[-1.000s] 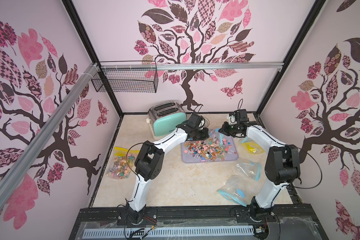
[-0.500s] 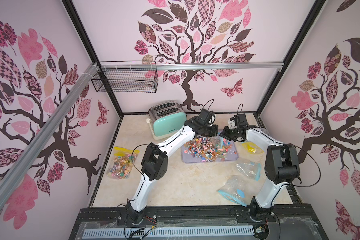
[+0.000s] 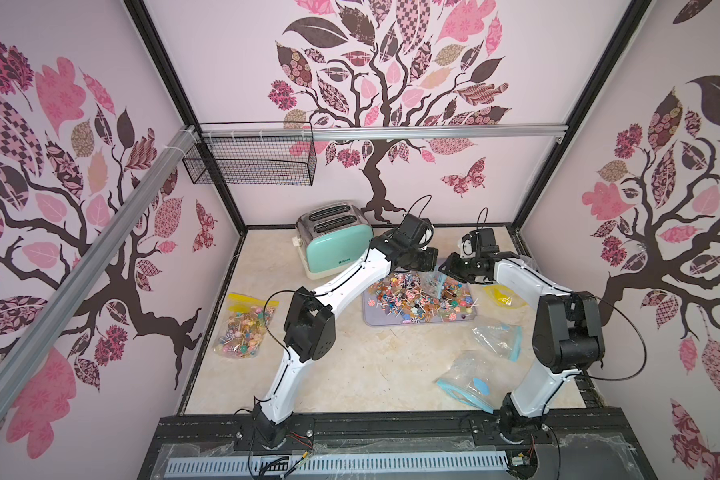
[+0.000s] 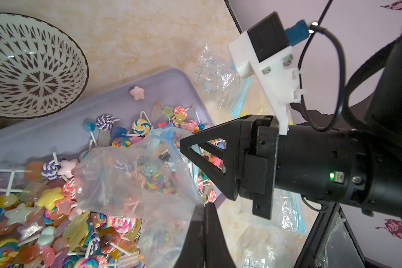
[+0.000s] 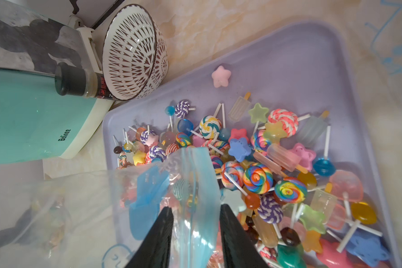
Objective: Pour candies out of the ziploc bag
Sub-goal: 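Pour the candies out of the ziploc bag onto the tray.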
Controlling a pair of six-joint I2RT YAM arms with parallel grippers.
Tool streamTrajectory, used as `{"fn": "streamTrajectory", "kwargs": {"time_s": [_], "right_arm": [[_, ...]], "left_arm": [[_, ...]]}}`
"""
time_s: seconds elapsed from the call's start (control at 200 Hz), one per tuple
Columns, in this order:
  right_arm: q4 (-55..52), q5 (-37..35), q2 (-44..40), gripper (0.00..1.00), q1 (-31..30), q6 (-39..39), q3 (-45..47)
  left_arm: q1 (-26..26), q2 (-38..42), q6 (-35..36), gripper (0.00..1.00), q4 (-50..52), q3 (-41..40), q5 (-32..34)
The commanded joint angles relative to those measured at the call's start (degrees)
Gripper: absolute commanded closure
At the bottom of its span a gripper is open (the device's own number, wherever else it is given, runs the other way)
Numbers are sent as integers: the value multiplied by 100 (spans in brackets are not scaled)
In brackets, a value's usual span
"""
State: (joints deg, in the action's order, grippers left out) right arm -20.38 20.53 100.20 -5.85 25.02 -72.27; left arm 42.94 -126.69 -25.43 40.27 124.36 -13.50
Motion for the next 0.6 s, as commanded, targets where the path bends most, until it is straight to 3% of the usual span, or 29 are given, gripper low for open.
{"fn": "streamTrajectory", "kwargs": {"time_s": [0.0,0.355,0.595], "right_arm": [[-62,-67,-141,60,35,-93,37],[-133,47,-345,43,35,-155,139],[-141,226,-574,33,39,-188,269]], "left_arm": [[39,116,201,100,171,197,205],[57,671,527,100,657,203,1097],[3,1398,705,100,1021,-147,2170]]}}
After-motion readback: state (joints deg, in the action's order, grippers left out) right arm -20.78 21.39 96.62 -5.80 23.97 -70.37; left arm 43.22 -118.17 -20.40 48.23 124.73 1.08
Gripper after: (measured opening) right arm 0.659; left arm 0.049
